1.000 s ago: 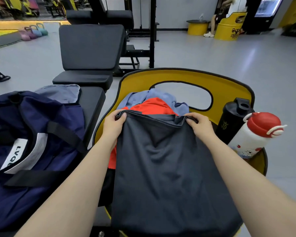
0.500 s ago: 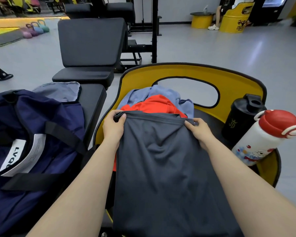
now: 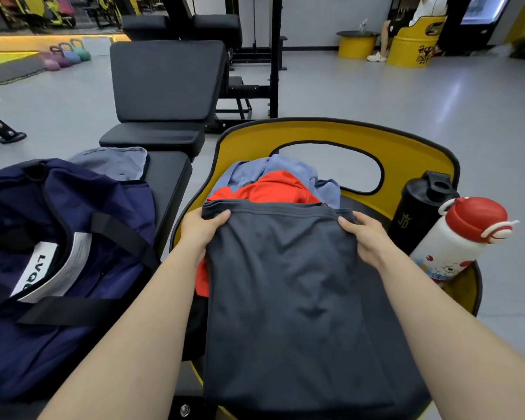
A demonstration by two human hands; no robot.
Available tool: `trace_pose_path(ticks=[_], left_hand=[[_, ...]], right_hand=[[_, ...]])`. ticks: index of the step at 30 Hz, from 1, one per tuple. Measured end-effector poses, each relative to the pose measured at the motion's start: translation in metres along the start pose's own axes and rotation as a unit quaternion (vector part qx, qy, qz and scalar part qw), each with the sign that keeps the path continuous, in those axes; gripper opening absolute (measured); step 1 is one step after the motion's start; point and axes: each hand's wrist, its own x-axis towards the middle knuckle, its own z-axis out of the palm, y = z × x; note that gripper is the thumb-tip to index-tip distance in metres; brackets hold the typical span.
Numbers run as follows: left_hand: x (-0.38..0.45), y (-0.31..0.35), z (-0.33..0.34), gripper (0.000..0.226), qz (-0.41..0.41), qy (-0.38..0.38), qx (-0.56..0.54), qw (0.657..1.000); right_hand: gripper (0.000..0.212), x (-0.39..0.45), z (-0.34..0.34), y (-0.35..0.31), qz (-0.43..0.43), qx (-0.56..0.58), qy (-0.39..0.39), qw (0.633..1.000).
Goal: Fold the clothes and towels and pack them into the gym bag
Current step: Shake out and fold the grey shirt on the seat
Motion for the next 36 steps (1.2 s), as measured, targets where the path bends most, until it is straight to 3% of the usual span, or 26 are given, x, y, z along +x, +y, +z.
trace_pose_path(ticks=[10, 21, 36], left_hand=[[-0.019, 0.016, -0.012, 0.016, 0.048, -0.044, -0.059, 0.996], [-0.069, 0.049, -0.034, 0.012, 0.081, -0.037, -0.132, 0.987], [-0.16, 0.076, -0.063, 0.009, 0.187, -0.049, -0.07, 0.979]], right_hand=[[0.024, -0.02, -0.005, -0.025, -0.04, -0.024, 0.024, 0.999], [0.012, -0.078, -0.01, -0.074, -0.12, -0.106, 0.016, 0.987], [0.014, -0.195, -0.049, -0.113, -0.144, -0.112, -0.003, 0.983]])
